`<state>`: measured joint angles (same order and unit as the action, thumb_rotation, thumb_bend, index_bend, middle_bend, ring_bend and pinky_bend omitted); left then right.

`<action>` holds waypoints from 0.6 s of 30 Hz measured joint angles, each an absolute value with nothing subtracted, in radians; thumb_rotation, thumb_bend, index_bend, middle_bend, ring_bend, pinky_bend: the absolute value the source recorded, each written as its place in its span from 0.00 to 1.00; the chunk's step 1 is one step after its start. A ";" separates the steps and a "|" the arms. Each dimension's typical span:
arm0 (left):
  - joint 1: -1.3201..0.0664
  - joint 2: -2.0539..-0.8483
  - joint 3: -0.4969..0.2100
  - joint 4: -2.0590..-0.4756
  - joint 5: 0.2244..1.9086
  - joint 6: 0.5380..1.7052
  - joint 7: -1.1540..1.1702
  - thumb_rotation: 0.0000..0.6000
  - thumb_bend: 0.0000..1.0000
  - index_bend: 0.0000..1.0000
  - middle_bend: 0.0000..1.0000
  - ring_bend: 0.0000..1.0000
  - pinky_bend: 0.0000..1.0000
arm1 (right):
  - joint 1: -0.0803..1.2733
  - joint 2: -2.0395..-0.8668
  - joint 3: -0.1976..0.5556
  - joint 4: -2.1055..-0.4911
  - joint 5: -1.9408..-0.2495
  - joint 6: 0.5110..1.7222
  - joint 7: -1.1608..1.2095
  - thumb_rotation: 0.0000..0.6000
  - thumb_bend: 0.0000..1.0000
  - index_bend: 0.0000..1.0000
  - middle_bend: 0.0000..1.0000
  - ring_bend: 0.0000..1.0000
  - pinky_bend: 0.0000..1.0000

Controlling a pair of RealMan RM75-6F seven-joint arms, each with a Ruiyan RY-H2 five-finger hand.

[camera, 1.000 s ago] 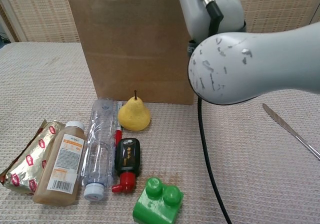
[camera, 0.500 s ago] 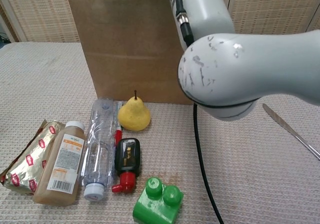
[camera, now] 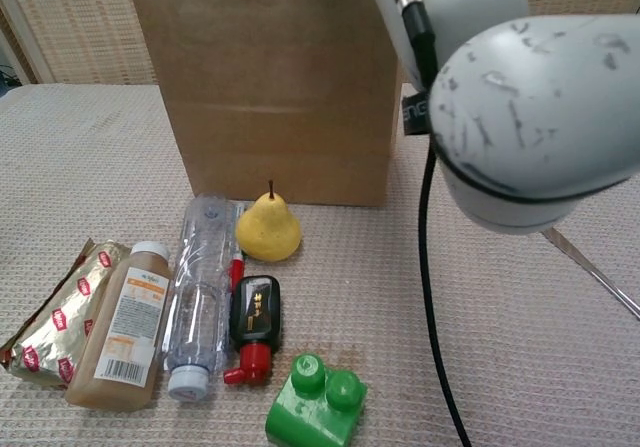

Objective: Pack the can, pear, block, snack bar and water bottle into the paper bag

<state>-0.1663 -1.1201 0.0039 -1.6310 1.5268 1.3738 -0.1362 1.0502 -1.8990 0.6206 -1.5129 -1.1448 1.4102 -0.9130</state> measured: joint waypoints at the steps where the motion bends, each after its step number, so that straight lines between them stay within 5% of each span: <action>1: -0.167 -1.120 0.003 -1.630 1.526 1.373 -0.136 1.00 0.37 0.00 0.00 0.00 0.05 | 1.029 -1.873 0.601 -1.566 -1.154 1.408 -0.898 1.00 0.08 0.16 0.21 0.20 0.47; 10: -0.168 -1.127 0.001 -1.630 1.519 1.369 -0.109 1.00 0.37 0.00 0.00 0.00 0.05 | 0.827 -1.493 0.377 -2.004 -1.210 1.311 -0.745 1.00 0.08 0.15 0.21 0.20 0.46; 18: -0.169 -1.136 -0.001 -1.639 1.511 1.367 -0.076 1.00 0.37 0.00 0.00 0.00 0.05 | 0.763 -1.233 0.186 -2.128 -1.176 1.066 -0.680 1.00 0.00 0.00 0.06 0.00 0.16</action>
<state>-0.1691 -1.1363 -0.0011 -1.6389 1.5114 1.3667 -0.0759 0.7632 -1.2329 0.1857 -2.1278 -1.1758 1.0663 -0.6805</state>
